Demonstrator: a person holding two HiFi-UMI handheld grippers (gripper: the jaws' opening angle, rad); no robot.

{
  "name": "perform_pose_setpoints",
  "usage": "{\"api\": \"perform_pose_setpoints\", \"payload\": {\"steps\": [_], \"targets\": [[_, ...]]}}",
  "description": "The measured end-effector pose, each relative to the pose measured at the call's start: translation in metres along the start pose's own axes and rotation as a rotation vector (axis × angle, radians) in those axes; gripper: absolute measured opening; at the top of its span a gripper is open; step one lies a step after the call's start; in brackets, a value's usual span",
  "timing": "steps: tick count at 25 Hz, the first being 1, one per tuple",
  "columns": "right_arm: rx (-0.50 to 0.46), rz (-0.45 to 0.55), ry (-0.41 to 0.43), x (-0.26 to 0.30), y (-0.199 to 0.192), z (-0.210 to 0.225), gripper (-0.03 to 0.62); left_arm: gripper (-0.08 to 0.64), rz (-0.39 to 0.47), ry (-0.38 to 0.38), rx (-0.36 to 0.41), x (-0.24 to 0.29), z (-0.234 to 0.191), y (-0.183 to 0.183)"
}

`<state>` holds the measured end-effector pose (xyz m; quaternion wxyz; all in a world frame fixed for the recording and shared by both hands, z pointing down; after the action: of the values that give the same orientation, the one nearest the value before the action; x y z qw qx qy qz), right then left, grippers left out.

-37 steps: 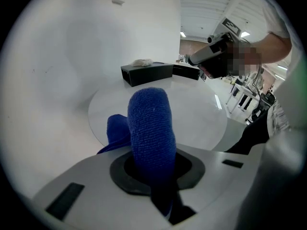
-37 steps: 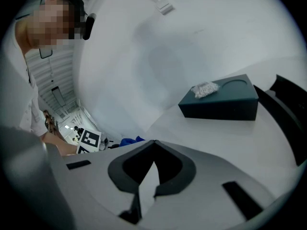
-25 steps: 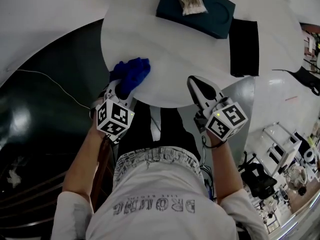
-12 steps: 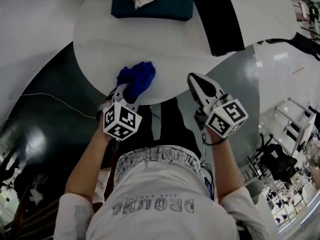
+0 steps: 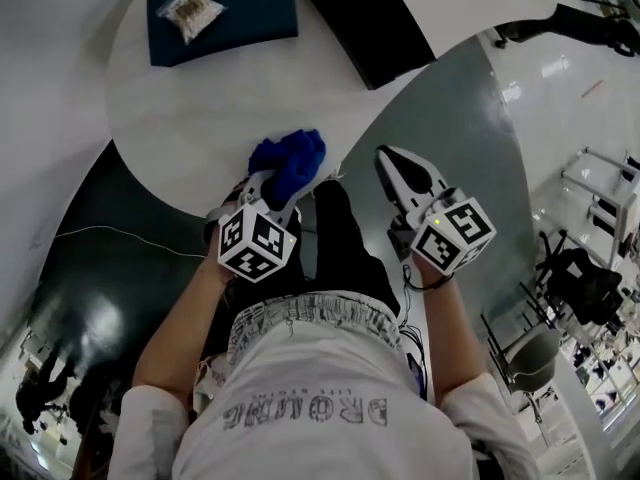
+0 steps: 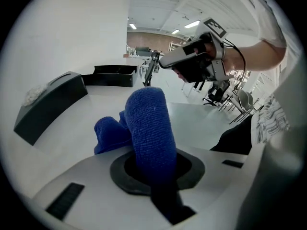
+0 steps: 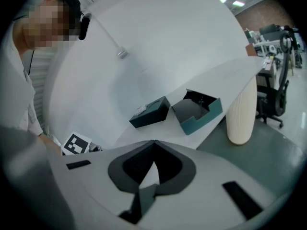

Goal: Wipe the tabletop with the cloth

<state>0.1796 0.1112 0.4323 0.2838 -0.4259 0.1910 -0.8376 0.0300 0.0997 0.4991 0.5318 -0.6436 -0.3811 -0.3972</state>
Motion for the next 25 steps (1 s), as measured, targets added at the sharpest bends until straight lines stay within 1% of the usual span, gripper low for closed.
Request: {"api": "perform_pose_setpoints", "payload": {"steps": [3, 6, 11, 17, 21, 25], "targets": [[0.018, 0.023, -0.021, -0.010, -0.002, 0.011, 0.008, 0.074, 0.004, -0.030, 0.035, 0.012, 0.010, 0.018], [0.033, 0.044, -0.037, -0.018, -0.003, 0.013, 0.008, 0.074, 0.005, -0.053, 0.067, 0.016, 0.018, 0.030], [0.054, 0.066, -0.053, -0.042, -0.013, 0.026, 0.008, 0.074, 0.002, -0.065, 0.099, 0.023, 0.035, 0.049], [0.058, 0.085, -0.064, -0.048, -0.018, 0.030, 0.008, 0.074, 0.013, -0.068, 0.084, 0.026, 0.032, 0.049], [0.044, 0.098, -0.067, -0.052, -0.013, 0.025, 0.008, 0.074, 0.063, -0.054, 0.055, 0.012, 0.022, 0.056], [0.026, 0.115, -0.063, -0.060, -0.009, 0.017, 0.008, 0.074, 0.107, -0.022, 0.042, -0.007, 0.014, 0.067]]}}
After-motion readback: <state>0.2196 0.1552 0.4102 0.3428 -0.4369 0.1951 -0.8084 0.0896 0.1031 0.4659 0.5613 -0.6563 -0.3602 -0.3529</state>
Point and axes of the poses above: the fingertips, and each gripper's own axes: x forward along the fingers, z to its right, y out of its top, the point moved 2 cm from there along -x, backward along the fingers, and after that the axes turned 14 degrees about -z, right-handed, at the moved point
